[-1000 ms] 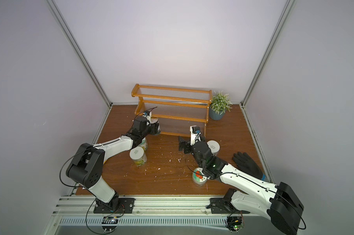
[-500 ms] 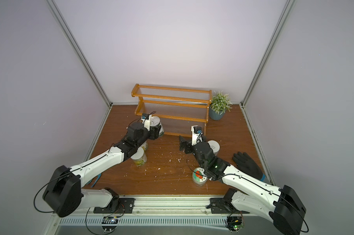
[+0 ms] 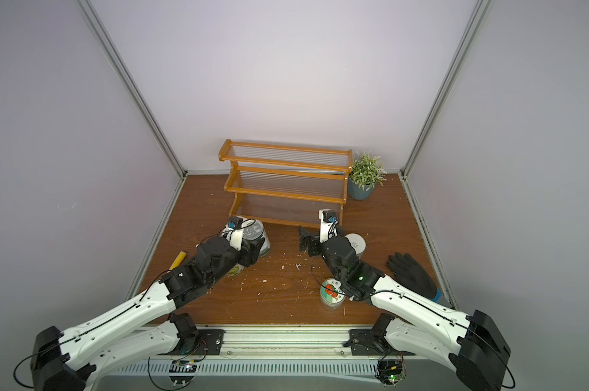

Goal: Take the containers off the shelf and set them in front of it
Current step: 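Pick up a container from the shelf, then place the container at the center of the board.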

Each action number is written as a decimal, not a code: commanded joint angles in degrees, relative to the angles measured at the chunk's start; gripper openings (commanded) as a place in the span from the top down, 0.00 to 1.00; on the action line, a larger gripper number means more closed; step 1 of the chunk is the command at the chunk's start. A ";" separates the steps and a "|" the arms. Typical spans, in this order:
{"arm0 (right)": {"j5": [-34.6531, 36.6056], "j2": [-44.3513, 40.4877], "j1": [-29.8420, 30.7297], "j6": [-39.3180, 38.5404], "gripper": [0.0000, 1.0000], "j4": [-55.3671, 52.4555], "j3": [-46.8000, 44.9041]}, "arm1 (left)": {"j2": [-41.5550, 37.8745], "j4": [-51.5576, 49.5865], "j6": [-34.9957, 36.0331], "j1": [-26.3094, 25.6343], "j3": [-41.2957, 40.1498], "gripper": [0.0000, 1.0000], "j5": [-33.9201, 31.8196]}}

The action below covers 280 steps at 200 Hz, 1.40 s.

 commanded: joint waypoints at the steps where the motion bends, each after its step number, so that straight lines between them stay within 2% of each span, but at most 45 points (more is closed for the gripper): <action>1: -0.31 -1.68 0.22 -1.14 0.01 -0.29 2.00 | -2.23 -5.57 -4.19 -5.03 -1.12 0.67 -5.78; 41: 0.46 -3.44 0.21 -1.72 0.01 -1.44 2.00 | -6.68 -11.91 -10.70 -12.62 -4.89 0.67 -13.50; 81: 0.62 -4.68 0.19 -1.32 0.01 -1.66 0.98 | -10.51 -17.65 -18.03 -16.91 -7.44 0.68 -18.13; 127: 0.83 -6.06 0.21 -1.97 0.01 -2.84 1.03 | -11.01 -22.56 -26.16 -23.83 -10.19 0.69 -26.25; 165: 1.14 -7.69 0.21 -2.56 0.01 -3.50 0.90 | -9.86 -29.65 -38.31 -24.55 -12.19 0.70 -30.13; 189: 1.47 -8.78 0.21 -3.05 0.01 -3.86 0.77 | -10.35 -31.01 -41.16 -24.67 -12.39 0.71 -31.86; 247: 1.23 -8.75 0.13 -5.03 0.01 -4.00 1.56 | -9.40 -31.15 -47.57 -25.39 -15.40 0.71 -30.50; 280: 0.82 -8.46 0.14 -5.19 0.01 -3.68 1.65 | -8.58 -31.69 -48.44 -25.80 -14.87 0.58 -31.47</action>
